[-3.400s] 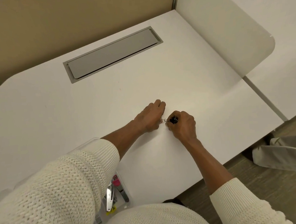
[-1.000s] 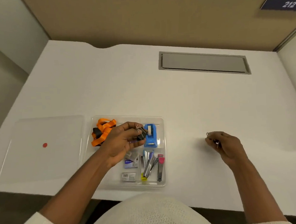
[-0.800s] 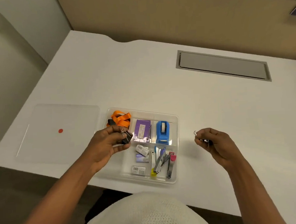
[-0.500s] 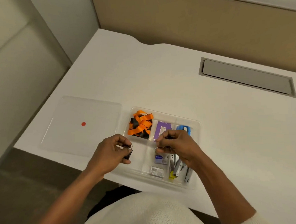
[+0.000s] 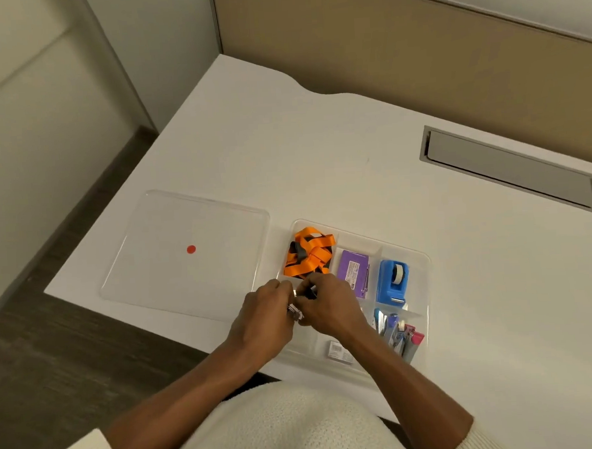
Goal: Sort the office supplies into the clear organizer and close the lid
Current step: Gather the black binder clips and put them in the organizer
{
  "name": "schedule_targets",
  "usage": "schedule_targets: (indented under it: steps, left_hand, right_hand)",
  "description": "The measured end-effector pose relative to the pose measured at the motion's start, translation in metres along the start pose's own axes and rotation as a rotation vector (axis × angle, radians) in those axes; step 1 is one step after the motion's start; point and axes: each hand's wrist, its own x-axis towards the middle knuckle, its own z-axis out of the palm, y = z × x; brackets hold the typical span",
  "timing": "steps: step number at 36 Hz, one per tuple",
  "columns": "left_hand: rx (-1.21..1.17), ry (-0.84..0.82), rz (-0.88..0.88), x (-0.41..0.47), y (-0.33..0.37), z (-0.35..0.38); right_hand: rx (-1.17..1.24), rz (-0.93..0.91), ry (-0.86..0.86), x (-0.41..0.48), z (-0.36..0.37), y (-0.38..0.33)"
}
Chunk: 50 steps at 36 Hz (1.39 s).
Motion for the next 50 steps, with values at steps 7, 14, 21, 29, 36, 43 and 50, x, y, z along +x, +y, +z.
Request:
schedule_targets:
  steps: [7,14,21,29,36,43,50]
  left_hand:
    - [0.041,0.008,0.004,0.004,-0.007,0.001]
    - [0.013,-0.023,0.033,0.001,-0.011,-0.006]
    - [0.022,0.064,-0.044,-0.008,-0.024,-0.027]
    - [-0.040,-0.013,-0.266,-0.010,-0.043,-0.028]
    - [-0.135,-0.049,-0.336,-0.010,-0.048,-0.021]
    - [-0.121,-0.066,-0.371,-0.010,-0.050,-0.019]
    - [-0.120,-0.081,-0.415,-0.010,-0.053,-0.020]
  right_hand:
    - [-0.091,0.034,-0.021,-0.002,0.010,-0.007]
    - [-0.166,-0.037,0.016,-0.005,0.008,-0.003]
    - [-0.238,-0.207,-0.002,-0.010,0.003,0.012]
    - [-0.616,-0.557,-0.090,-0.025,0.023,0.020]
    - [-0.843,-0.630,-0.113,-0.035,0.025,0.022]
    - [-0.827,-0.681,0.035,-0.027,0.024,0.021]
    - [-0.770,-0.604,0.151,-0.030,0.032,0.038]
